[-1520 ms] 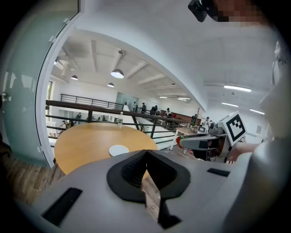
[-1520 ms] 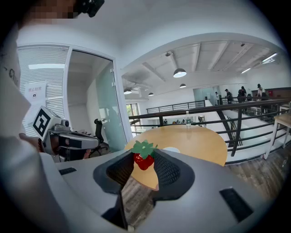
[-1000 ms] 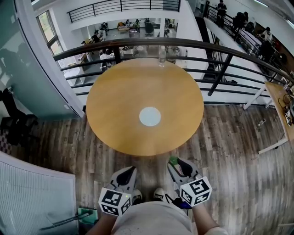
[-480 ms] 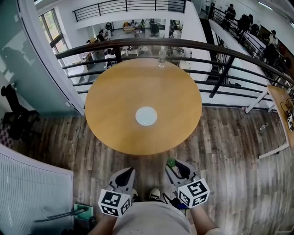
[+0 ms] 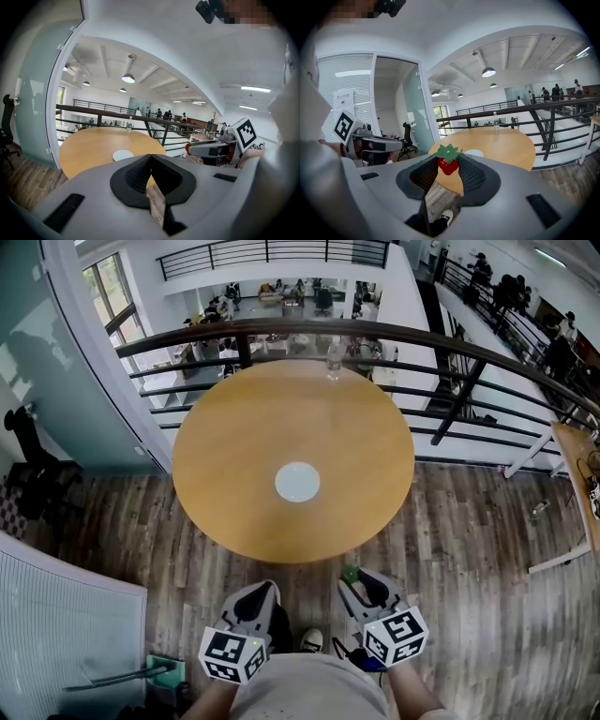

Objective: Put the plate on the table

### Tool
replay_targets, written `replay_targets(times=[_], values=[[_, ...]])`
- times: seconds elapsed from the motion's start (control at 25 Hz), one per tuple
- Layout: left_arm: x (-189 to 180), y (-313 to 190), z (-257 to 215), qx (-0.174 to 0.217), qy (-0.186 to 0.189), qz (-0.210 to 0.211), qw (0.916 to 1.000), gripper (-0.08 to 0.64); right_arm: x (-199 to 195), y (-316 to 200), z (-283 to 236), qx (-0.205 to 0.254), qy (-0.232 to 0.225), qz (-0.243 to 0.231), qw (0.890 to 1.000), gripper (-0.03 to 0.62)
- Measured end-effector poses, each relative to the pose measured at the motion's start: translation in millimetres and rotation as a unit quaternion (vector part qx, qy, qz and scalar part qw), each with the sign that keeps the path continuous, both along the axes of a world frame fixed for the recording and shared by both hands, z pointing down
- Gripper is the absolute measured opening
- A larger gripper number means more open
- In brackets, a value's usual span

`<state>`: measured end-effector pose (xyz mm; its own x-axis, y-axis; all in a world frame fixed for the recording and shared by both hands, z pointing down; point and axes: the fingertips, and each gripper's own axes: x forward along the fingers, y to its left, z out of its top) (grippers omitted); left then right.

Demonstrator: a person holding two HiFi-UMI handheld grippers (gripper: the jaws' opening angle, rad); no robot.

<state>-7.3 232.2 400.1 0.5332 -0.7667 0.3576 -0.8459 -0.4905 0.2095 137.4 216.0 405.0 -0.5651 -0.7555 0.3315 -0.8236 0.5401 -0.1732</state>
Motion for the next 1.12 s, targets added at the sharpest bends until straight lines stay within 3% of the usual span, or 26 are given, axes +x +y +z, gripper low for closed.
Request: replay_targets(times=[0.32, 0.8, 1.12], values=[[-6.0, -62.5, 12.3, -0.006, 0.002, 0.027, 0.9996, 0.021, -10.2, -54.9, 9.7, -0.004, 0.003, 0.019, 1.000, 0.152], [-51.0, -188.9, 3.4, 0.001, 0.008, 0.069, 0.9976, 0.021, -48.3, -166.5, 6.0, -0.012, 0.020, 0.062, 0.998, 0.152], [-69.2, -222.4, 7.4, -0.003, 0.009, 0.108, 0.9941, 0.021, -66.2, -204.0, 2.6, -0.009, 0.030, 0.092, 0.995, 0.152]])
